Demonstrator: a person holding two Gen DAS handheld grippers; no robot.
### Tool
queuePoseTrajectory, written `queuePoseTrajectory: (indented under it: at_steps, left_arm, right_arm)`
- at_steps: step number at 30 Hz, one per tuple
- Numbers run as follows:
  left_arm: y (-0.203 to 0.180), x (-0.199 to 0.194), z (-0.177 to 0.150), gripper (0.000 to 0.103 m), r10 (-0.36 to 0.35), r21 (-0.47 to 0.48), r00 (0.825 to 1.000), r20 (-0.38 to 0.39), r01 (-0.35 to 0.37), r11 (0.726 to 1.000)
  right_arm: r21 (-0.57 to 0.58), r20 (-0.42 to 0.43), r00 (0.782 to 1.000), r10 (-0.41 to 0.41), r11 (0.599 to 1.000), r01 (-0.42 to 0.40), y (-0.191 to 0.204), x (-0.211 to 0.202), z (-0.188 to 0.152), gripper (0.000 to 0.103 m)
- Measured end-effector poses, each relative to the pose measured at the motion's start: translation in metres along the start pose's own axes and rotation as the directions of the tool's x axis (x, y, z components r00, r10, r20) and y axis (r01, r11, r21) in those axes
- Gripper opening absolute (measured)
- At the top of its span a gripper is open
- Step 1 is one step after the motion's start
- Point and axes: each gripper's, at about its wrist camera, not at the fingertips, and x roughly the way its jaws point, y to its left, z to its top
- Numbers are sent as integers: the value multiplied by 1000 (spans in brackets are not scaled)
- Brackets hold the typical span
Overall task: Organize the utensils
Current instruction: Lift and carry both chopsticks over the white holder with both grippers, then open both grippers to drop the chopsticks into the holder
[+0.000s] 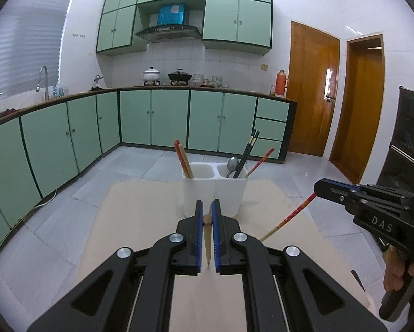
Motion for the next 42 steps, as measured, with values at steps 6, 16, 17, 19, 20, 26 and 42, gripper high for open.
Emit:
queuePoseTrajectory:
  at_steps: [6, 16, 17, 19, 20, 26, 42]
  left_arm:
    - [1, -1, 11, 6, -15, 5, 1000, 18, 15, 1000]
    - [0, -8, 50, 6, -47, 15, 995, 88, 45, 999]
    - [0, -10, 57, 6, -52, 18, 993, 103, 50, 999]
    - [-2, -11, 69, 6, -55, 24, 990, 128, 52, 998]
    - [-3, -12, 76, 6, -56, 28, 988, 142, 52, 998]
    - [-4, -10, 113, 6, -65, 35, 973, 222, 59, 998]
    - [7, 96, 140, 6, -21, 24, 989, 144, 18, 1000]
  right_arm:
    - [-28, 6, 1000, 11, 1000, -10, 1, 0, 15, 5]
    - [-33, 68, 997, 36, 999, -34, -11, -8, 63, 5]
    - [-40, 84, 996, 34, 999, -31, -11, -10, 71, 5]
    - [-49, 119, 992, 30, 999, -24, -12, -13, 89, 5]
    - [-51, 134, 991, 27, 998, -20, -13, -14, 97, 5]
    - [-37, 209, 978, 1, 999, 7, -28, -8, 146, 5]
    - [8, 204, 979, -24, 1000, 23, -60, 100, 175, 5]
